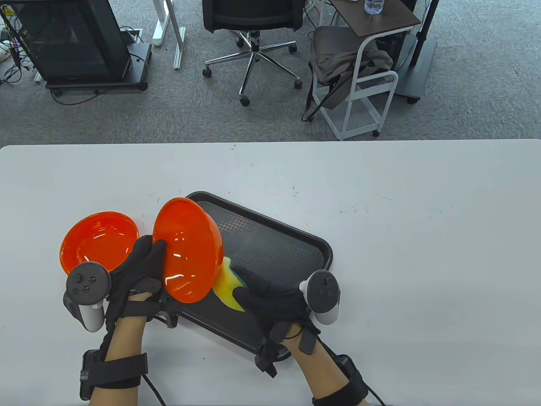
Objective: Wipe bowl with sponge
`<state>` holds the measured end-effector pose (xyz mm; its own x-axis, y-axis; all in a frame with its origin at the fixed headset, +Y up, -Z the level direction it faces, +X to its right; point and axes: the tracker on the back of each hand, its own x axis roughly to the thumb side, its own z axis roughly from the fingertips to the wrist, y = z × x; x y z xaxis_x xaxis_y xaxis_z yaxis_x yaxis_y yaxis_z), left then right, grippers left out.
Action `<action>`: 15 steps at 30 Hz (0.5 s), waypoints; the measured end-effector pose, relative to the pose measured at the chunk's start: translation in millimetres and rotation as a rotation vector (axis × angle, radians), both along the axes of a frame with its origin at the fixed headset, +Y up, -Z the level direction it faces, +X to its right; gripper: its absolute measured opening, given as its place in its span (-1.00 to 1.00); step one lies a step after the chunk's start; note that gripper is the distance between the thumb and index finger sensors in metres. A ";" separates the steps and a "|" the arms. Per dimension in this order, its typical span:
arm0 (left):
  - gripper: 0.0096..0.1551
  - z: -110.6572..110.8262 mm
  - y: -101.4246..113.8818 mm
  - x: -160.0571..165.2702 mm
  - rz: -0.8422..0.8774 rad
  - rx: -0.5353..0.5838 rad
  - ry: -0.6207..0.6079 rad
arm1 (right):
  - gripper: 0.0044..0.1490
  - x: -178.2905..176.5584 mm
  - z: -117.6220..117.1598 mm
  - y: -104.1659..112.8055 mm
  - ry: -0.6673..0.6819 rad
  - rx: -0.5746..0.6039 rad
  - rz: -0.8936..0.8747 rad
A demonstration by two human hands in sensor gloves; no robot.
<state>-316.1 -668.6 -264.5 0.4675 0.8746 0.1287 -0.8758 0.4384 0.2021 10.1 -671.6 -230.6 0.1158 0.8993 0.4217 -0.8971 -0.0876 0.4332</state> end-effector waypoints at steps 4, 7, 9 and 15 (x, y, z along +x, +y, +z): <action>-0.40 -0.4 0.4 1.6 0.009 0.004 -0.022 | -0.35 7.2 -0.3 1.1 -0.076 0.036 -0.015; -0.40 -0.7 1.2 4.1 -0.006 -0.011 -0.062 | -0.36 11.0 0.1 1.0 -0.127 0.047 -0.040; -0.40 -0.9 0.1 8.4 -0.007 -0.021 -0.097 | -0.37 13.2 -0.2 0.7 -0.141 0.052 -0.046; -0.40 -2.9 -9.0 35.3 0.077 -0.062 -0.279 | -0.36 17.9 -1.6 -0.8 -0.165 0.038 -0.087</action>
<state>-280.8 -677.6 -267.3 0.3531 0.9165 0.1879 -0.9251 0.3720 -0.0759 28.0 -672.4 -232.2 0.1186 0.8720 0.4750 -0.9605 -0.0206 0.2775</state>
